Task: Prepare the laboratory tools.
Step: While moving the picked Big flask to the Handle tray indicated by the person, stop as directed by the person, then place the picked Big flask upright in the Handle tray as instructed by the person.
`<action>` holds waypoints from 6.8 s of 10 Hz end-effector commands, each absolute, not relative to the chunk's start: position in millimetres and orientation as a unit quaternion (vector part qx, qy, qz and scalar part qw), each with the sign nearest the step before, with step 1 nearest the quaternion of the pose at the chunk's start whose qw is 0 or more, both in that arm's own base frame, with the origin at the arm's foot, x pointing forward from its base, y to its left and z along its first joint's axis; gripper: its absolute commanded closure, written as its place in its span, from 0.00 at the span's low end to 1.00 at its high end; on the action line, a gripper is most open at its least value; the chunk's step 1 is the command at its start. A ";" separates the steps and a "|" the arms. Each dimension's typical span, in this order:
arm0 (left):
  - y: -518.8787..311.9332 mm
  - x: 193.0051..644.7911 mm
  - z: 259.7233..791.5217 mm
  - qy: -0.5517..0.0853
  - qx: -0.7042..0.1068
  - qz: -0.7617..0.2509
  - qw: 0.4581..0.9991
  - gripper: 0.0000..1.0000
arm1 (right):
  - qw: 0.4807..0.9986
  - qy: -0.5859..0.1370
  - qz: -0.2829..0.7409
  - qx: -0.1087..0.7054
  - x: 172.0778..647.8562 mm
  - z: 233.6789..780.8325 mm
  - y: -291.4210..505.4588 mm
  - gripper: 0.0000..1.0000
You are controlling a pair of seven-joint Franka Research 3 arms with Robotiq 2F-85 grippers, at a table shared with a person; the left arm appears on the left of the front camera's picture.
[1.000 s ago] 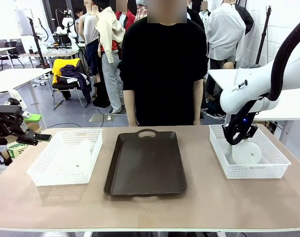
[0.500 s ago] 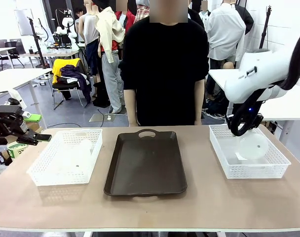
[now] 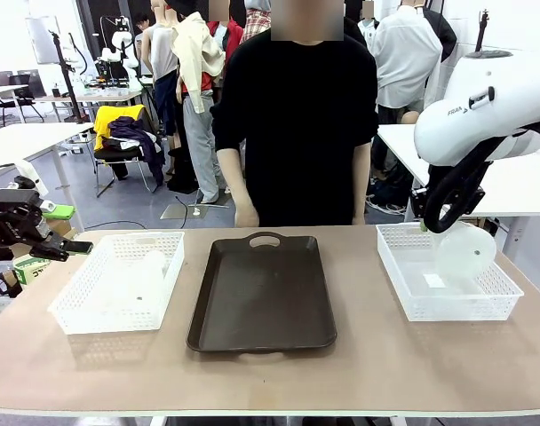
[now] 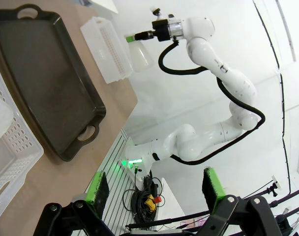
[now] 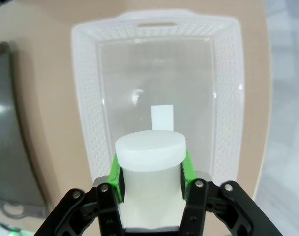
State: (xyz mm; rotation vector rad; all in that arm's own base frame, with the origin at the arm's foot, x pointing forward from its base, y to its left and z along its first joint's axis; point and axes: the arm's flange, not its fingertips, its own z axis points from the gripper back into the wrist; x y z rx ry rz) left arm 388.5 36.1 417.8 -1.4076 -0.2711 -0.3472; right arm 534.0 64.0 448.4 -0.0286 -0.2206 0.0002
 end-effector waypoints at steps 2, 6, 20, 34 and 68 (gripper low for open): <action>37.5 387.7 420.2 -0.128 -0.645 -0.161 0.735 0.00 | 0.993 -0.115 0.002 -0.008 527.3 449.9 76.5 1.00; 37.5 387.7 420.2 -0.128 -0.645 -0.161 0.735 0.00 | 0.993 -0.114 0.006 -0.014 530.3 452.9 71.1 1.00; 37.5 387.7 420.2 -0.128 -0.645 -0.161 0.735 0.00 | 0.993 -0.114 0.007 -0.014 529.9 453.1 72.0 1.00; 37.5 387.7 420.2 -0.128 -0.645 -0.161 0.735 0.00 | 0.972 -0.158 0.172 0.010 545.1 511.4 293.9 1.00; 37.5 387.7 420.2 -0.128 -0.645 -0.161 0.735 0.00 | 0.963 -0.140 0.224 0.059 581.1 400.7 370.2 1.00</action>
